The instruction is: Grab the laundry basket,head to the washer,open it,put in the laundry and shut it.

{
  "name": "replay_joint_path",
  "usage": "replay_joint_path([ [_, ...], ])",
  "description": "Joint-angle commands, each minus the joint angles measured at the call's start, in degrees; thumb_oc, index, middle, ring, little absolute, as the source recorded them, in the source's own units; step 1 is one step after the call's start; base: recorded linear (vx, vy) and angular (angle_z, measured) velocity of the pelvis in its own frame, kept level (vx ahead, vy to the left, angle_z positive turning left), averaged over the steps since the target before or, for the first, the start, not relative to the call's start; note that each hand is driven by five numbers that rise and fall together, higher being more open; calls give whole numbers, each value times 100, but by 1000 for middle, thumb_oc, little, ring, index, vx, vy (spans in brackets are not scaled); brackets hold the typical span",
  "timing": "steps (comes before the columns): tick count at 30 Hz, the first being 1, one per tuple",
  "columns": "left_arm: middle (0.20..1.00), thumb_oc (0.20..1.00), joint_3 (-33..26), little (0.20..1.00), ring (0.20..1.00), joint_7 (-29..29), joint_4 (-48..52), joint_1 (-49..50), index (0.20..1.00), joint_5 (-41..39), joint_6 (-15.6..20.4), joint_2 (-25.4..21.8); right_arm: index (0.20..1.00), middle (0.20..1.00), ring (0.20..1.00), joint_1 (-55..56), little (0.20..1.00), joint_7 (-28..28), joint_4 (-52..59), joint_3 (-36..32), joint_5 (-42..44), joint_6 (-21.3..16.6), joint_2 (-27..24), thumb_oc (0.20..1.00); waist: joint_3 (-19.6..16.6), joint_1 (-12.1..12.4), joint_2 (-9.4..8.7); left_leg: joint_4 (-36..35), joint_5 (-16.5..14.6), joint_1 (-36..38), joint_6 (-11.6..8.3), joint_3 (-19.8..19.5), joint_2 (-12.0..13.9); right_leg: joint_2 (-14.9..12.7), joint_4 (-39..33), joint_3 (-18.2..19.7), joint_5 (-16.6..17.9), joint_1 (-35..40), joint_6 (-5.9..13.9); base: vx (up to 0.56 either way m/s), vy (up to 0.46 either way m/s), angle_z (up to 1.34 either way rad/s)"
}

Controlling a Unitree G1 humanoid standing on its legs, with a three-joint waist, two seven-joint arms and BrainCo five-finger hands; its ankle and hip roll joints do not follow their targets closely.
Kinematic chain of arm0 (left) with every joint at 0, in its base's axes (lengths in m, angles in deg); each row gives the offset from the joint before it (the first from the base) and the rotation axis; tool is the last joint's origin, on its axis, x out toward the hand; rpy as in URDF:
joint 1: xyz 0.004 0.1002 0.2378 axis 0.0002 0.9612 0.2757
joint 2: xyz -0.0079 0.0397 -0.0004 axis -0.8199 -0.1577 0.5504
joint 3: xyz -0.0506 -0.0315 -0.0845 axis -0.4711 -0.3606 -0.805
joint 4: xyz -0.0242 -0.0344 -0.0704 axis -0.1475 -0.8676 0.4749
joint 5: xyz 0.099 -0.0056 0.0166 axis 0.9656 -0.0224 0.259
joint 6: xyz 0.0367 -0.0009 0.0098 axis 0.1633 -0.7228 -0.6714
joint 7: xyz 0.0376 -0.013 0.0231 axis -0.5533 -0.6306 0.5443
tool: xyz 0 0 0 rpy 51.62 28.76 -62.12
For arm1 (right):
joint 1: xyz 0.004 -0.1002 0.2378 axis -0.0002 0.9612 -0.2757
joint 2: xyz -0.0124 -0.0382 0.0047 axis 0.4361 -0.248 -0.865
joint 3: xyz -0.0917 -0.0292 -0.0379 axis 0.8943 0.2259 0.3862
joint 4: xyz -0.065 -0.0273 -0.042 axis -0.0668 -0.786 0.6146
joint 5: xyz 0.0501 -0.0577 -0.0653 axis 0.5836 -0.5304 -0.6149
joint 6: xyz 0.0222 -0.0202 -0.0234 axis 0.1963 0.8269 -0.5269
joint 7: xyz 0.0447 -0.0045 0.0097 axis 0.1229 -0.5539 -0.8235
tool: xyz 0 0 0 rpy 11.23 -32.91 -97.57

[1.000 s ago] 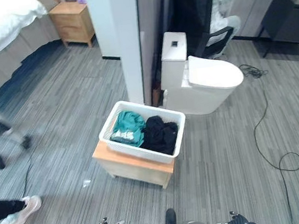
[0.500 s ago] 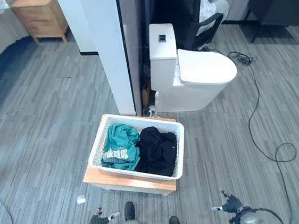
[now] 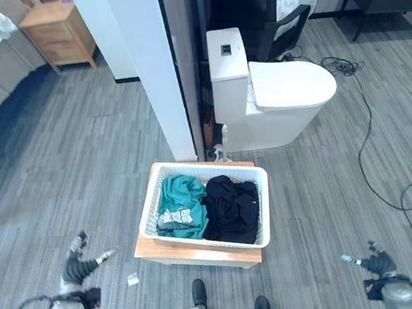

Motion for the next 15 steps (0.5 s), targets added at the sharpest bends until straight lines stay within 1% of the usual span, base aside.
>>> replay_joint_path([
  [1, 1000, 1000, 408, 1000, 1000, 101, -729, -1536, 1000, 364, -234, -380, 1000, 1000, 1000, -1064, 1000, 310, 361, 91, 191, 69, -419, 1000, 298, 21, -57, 503, -465, -118, -97, -42, 389, -413, 211, -323, 405, -889, 227, -208, 4, 15],
  [2, 1000, 1000, 425, 1000, 1000, 104, -761, -1584, 1000, 358, -226, -383, 1000, 1000, 1000, -1087, 1000, 312, 351, 81, 193, 71, -421, 1000, 305, 23, -55, 520, -467, -147, -96, -51, 389, -414, 225, -328, 402, -912, 227, -319, -18, 14],
  [3, 1000, 1000, 810, 1000, 1000, 172, -1062, -2470, 1000, 162, -387, -634, 1000, 1000, 1000, -1611, 1000, 430, 800, 352, 152, 166, -508, 1000, 573, -26, -49, 660, -410, -519, -81, -113, 389, -416, 367, -328, 465, -1272, 202, -288, -27, 9],
  [5, 1000, 1000, 1274, 1000, 1000, 230, -1591, -3427, 1000, 42, -477, -862, 1000, 1000, 1000, -1935, 1000, 502, 1144, 583, 243, 124, -492, 1000, 741, -74, -64, 822, -367, -828, -84, -157, 402, -409, 544, -325, 501, -1583, 172, -239, -25, 11],
  [6, 1000, 1000, 1310, 1000, 1000, 232, -1635, -3488, 1000, 32, -461, -867, 1000, 1000, 1000, -1944, 1000, 505, 1141, 564, 244, 126, -487, 1000, 745, -61, -67, 839, -370, -854, -84, -163, 402, -409, 560, -327, 496, -1606, 171, -140, -39, 10],
  [7, 1000, 1000, 1661, 1000, 1000, 265, -2114, -4246, 1000, -54, -525, -976, 1000, 1000, 1000, -2066, 1000, 546, 1545, 750, 294, 81, -430, 1000, 855, -116, -105, 913, -334, -1047, -90, -163, 438, -394, 649, -313, 520, -1799, 163, -115, -50, 5],
  [8, 1000, 1000, 1846, 1000, 1000, 287, -2356, -4573, 1000, -83, -539, -999, 1000, 1000, 1000, -2089, 1000, 566, 1710, 786, 348, 42, -420, 1000, 916, -136, -127, 955, -318, -1162, -92, -176, 449, -390, 686, -313, 530, -1899, 167, -114, -49, 1],
  [9, 1000, 1000, 1877, 1000, 1000, 287, -2387, -4617, 1000, -90, -528, -999, 1000, 1000, 1000, -2087, 1000, 567, 1714, 767, 347, 45, -415, 1000, 914, -127, -130, 968, -319, -1185, -92, -183, 448, -392, 695, -317, 528, -1917, 167, -139, -78, -2],
  [10, 1000, 1000, 2390, 1000, 1000, 324, -3682, -5646, 1000, -178, -551, -822, 1000, 1000, 1000, -2115, 1000, 625, 2134, 919, 316, -64, -424, 1000, 1108, -212, -221, 1116, -289, -1470, -110, -247, 503, -369, 858, -309, 507, -2198, 151, -142, -73, -8],
  [11, 1000, 1000, 2566, 1000, 1000, 347, -4309, -6089, 1000, -203, -547, -716, 1000, 1000, 1000, -2154, 1000, 673, 2214, 958, 282, -119, -452, 1000, 1140, -241, -256, 1132, -237, -1598, -116, -264, 508, -365, 904, -322, 512, -2326, 155, -140, -73, -1],
  [12, 1000, 1000, 2570, 1000, 1000, 347, -4313, -6095, 1000, -204, -545, -716, 1000, 1000, 1000, -2153, 1000, 673, 2214, 955, 282, -119, -451, 1000, 1134, -241, -257, 1131, -235, -1607, -115, -266, 507, -366, 905, -324, 513, -2334, 155, -94, -39, 2],
  [13, 1000, 1000, 2836, 1000, 1000, 412, -5108, -6834, 1000, -230, -581, -671, 1000, 1000, 1000, -2258, 1000, 793, 2381, 1030, 346, -241, -505, 1000, 1248, -318, -313, 1171, -215, -1768, -131, -323, 547, -355, 982, -332, 491, -2507, 168, -64, -26, 1],
  [14, 1000, 1000, 2854, 1000, 1000, 408, -5127, -6863, 1000, -234, -573, -670, 1000, 1000, 1000, -2263, 1000, 793, 2380, 1018, 346, -241, -500, 1000, 1238, -319, -319, 1164, -190, -1799, -126, -332, 537, -363, 976, -339, 507, -2532, 168, -96, -81, -3],
  [15, 1000, 1000, 2960, 1000, 1000, 467, -5671, -7348, 1000, -255, -636, -620, 1000, 1000, 1000, -2224, 1000, 841, 2583, 1046, 453, -371, -495, 1000, 1316, -382, -375, 1192, -153, -1941, -160, -367, 571, -355, 1019, -395, 496, -2651, 171, -55, -71, 1],
])
